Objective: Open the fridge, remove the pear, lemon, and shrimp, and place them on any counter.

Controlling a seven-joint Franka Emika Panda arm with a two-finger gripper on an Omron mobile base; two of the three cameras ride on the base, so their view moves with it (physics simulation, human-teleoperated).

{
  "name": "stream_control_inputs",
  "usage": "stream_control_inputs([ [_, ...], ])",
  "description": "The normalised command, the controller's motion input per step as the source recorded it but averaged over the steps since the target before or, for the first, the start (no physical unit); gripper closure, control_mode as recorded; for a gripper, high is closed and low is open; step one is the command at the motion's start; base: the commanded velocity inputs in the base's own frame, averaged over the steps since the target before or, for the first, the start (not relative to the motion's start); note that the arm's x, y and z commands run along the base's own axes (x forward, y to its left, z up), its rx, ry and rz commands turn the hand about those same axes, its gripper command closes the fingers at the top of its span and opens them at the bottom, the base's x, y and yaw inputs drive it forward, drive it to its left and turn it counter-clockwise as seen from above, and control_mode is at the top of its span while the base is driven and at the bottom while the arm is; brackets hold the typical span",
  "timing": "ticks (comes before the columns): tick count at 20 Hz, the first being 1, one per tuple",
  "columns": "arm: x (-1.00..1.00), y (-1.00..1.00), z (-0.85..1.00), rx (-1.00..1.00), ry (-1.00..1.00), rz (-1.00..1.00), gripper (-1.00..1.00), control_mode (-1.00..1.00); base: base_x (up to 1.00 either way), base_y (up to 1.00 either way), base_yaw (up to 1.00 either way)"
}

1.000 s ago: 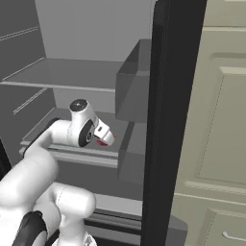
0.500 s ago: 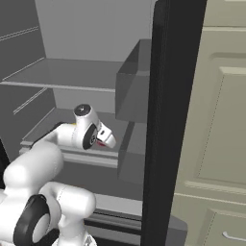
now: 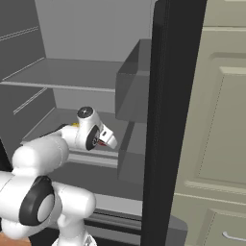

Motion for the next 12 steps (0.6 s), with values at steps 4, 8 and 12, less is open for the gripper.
stream_control_inputs([
  [4, 0.14, 0.0, -0.17, 0.0, 0.0, -0.01, -1.0, -1.0, 0.0, 0.0, 0.0],
  [8, 0.07, 0.0, -0.21, 0.0, 0.0, 0.0, -1.0, -1.0, 0.0, 0.0, 0.0],
  [12, 0.12, 0.0, -0.18, 0.0, 0.0, 0.0, -1.0, -1.0, 0.0, 0.0, 0.0],
])
